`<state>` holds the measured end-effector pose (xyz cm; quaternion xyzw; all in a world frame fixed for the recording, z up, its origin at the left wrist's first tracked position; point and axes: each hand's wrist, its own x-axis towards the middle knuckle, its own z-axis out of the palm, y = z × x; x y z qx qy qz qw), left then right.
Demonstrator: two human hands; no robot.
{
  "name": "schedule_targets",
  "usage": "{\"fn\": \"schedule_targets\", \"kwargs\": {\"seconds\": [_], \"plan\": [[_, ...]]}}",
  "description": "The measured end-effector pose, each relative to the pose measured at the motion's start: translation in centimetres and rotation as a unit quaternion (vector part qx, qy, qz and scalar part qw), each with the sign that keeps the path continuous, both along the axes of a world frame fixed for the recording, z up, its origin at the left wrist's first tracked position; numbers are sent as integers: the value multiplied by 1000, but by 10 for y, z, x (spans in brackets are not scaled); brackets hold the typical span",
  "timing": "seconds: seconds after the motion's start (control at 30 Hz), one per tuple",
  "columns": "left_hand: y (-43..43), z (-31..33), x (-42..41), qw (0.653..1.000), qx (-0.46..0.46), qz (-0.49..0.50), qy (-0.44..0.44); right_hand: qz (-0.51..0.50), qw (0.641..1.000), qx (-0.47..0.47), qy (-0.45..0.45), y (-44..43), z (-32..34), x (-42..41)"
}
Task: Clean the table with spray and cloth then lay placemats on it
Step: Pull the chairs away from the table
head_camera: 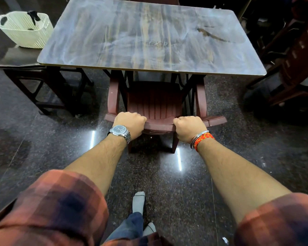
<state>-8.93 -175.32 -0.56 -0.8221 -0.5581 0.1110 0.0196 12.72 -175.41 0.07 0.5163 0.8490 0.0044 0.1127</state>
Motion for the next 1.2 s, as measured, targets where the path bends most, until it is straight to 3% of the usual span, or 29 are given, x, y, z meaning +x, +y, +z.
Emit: {"fn": "schedule_targets", "kwargs": {"seconds": [0.33, 1.2], "plan": [[35, -4, 0, 1000, 5, -3, 3, 3, 1000, 16, 9, 34, -5, 2], [31, -3, 1, 999, 4, -25, -33, -74, 996, -12, 40, 30, 0, -4]]}}
